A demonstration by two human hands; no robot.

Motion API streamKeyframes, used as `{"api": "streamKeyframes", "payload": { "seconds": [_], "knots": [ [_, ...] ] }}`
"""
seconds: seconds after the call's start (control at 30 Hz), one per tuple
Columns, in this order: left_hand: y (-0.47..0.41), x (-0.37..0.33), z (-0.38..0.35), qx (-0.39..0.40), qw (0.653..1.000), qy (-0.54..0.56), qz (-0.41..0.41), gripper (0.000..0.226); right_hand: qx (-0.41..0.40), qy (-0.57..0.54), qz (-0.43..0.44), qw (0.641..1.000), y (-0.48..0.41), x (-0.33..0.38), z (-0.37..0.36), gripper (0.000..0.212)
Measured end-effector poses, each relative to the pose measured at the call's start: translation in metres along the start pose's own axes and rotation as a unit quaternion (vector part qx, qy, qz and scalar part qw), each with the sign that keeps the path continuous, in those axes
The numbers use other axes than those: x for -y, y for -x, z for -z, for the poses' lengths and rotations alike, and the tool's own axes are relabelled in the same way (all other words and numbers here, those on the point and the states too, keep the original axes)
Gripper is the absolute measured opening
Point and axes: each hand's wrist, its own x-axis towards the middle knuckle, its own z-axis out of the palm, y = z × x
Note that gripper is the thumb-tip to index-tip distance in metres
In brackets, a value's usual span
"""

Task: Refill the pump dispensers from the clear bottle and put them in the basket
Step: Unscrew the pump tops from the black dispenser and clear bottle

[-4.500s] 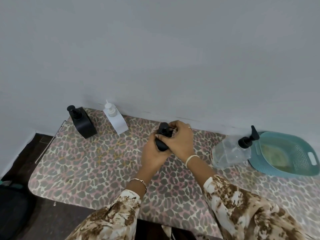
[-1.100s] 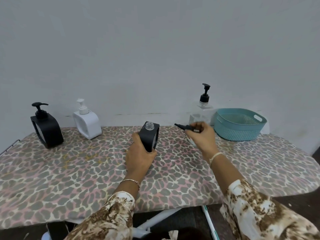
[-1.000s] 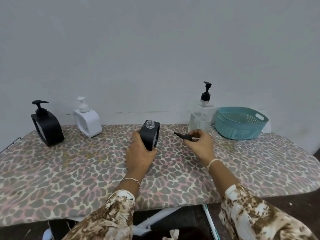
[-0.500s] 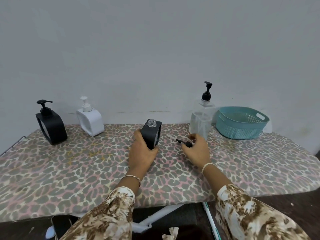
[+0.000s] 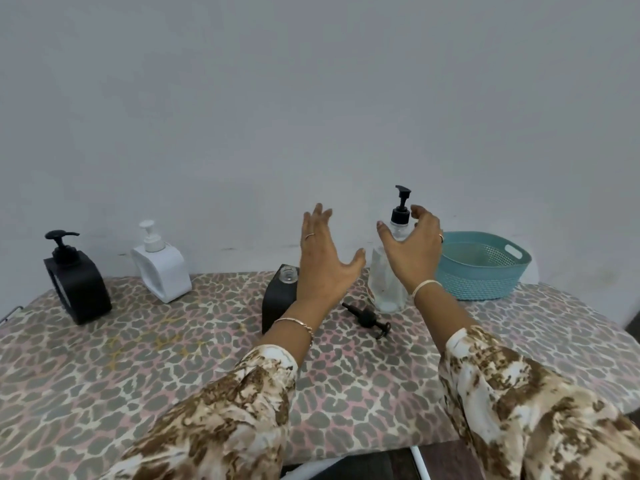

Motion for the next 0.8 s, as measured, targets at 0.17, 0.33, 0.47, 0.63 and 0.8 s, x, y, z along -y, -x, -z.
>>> {"api": "streamKeyframes", "payload": {
  "seconds": [0.17,0.33,0.47,0.63,0.8],
  "knots": [
    [-0.023,-0.005,-0.045,0.144,0.988,0.024,0.048,0.101,0.021,-0.012,0.000,1.000,-0.034,-0.005,-0.004,0.047],
    [-0.036,-0.009,-0.071,0.177,0.979,0.078,0.066,0.108,0.007,-0.057,-0.020,0.998,-0.047,-0.009,-0.005,0.035],
    [-0.041,-0.004,-0.085,0.181,0.972,0.123,0.092,0.102,-0.004,-0.065,-0.045,0.997,-0.050,-0.015,-0.007,0.031],
    [-0.044,0.005,-0.091,0.163,0.972,0.137,0.100,0.097,0.074,-0.105,-0.036,0.991,-0.062,-0.020,-0.002,0.024],
    [-0.044,0.010,-0.086,0.181,0.966,0.152,0.108,0.097,0.235,-0.260,-0.057,0.935,-0.071,-0.028,0.017,0.032]
  ]
}}
